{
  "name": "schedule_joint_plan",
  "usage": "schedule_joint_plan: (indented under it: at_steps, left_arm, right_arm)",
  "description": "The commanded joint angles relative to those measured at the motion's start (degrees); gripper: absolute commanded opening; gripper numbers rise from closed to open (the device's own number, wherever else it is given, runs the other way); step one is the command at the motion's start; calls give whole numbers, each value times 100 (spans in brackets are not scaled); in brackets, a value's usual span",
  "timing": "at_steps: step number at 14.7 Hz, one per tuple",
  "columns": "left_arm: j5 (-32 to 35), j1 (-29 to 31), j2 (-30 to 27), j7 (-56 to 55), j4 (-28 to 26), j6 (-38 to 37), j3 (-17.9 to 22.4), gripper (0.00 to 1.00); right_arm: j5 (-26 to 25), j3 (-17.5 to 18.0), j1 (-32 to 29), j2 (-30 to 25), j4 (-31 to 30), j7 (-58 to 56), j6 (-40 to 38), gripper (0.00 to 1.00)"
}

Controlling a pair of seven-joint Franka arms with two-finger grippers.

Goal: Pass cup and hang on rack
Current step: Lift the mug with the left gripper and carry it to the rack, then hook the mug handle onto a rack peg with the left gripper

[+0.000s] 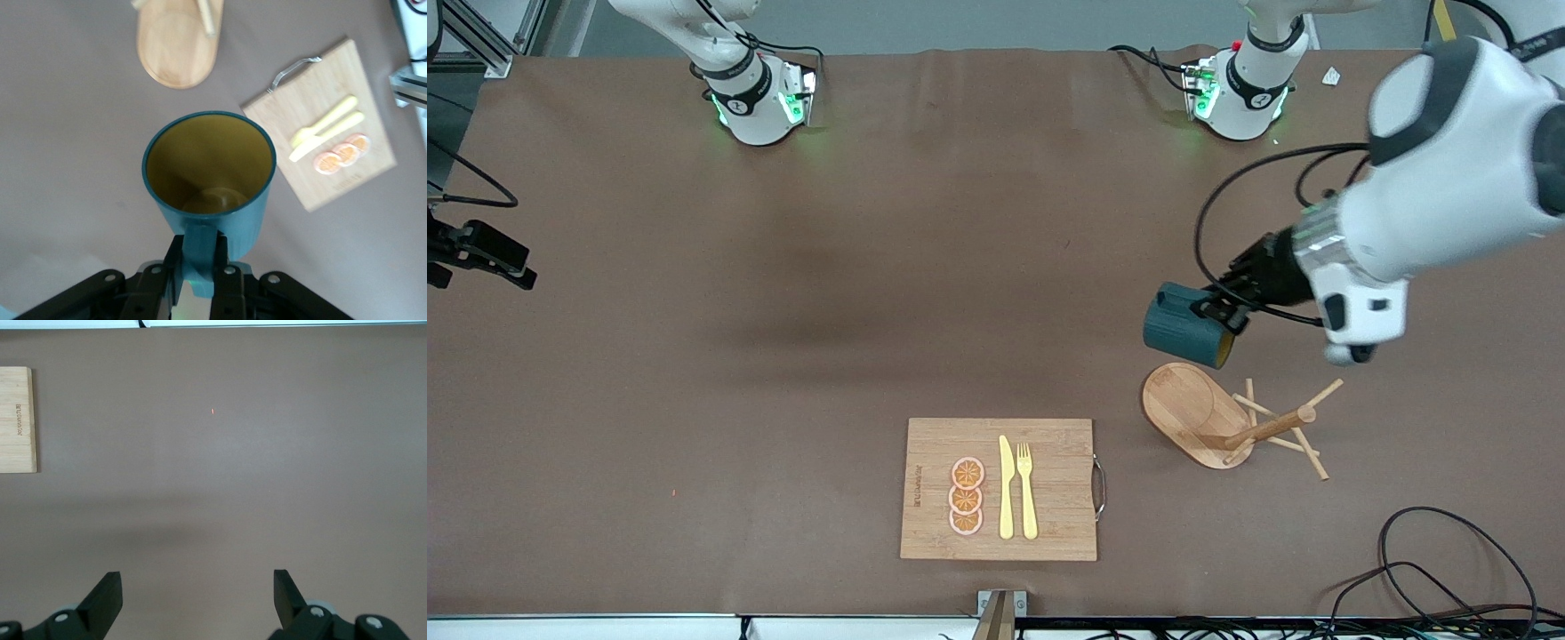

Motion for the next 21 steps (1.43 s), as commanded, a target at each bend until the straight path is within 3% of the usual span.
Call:
schedule_joint_plan:
  at_steps: [1,3,12,21]
  left_arm:
    - [-1082,501,151,321,-37,145,-31,0]
    - [-1657,809,300,550,-64,137,-14,0]
    - [-2536,1179,1126,867,-72,128,-13,0]
    - [-2476,1329,1425,981,-90,137,-5,1]
  right_arm:
    - [-71,41,15,-90,-72,14,115,100]
    - [-71,41,42,-99,-81,14,177,100]
    - [-62,41,42,-108,-73,14,238,100]
    - [-18,41,51,-125,-73,31,282,100]
